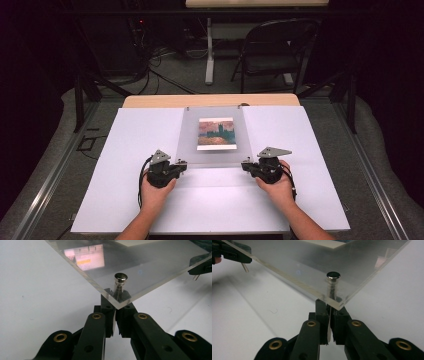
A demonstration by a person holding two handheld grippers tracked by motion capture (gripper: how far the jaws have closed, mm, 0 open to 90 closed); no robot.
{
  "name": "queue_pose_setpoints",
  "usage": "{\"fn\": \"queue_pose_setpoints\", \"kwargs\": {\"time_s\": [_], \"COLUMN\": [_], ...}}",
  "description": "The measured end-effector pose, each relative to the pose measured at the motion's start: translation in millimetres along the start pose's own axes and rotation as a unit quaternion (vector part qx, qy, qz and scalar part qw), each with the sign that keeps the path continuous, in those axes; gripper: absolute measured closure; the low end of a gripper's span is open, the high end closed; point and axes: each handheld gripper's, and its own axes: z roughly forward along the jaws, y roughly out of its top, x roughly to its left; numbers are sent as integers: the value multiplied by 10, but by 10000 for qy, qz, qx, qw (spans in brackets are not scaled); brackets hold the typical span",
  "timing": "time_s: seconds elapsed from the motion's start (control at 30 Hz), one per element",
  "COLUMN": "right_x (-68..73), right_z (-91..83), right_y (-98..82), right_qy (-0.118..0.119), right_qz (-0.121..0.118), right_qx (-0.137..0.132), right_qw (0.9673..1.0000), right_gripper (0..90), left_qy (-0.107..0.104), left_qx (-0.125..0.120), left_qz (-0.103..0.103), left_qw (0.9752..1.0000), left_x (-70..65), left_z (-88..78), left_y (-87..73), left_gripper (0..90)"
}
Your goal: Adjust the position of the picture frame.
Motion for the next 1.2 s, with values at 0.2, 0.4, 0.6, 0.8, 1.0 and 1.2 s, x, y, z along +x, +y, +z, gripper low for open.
{"fn": "queue_pose_setpoints", "kwargs": {"time_s": [0.2,0.4,0.6,0.8,1.0,1.2], "right_x": [-4,8,11,14,9,-3], "right_z": [16,33,48,45,51,49], "right_y": [-31,-52,-86,-105,-117,-125], "right_qy": [-40,-46,-10,1,6,52], "right_qz": [-20,-39,-47,-60,-22,38], "right_qx": [86,160,260,319,301,268], "right_qw": [10000,9999,9997,9995,9995,9996], "right_gripper": [853,852,851,850,848,836], "left_qy": [1,67,65,38,17,4], "left_qx": [106,150,222,250,223,176], "left_qz": [31,54,98,98,101,43], "left_qw": [9999,9998,9997,9996,9997,9998], "left_x": [-5,-3,-18,-23,-17,-13], "left_z": [20,33,43,39,41,43], "left_y": [-29,-59,-89,-104,-112,-124], "left_gripper": [847,846,846,846,844,833]}}
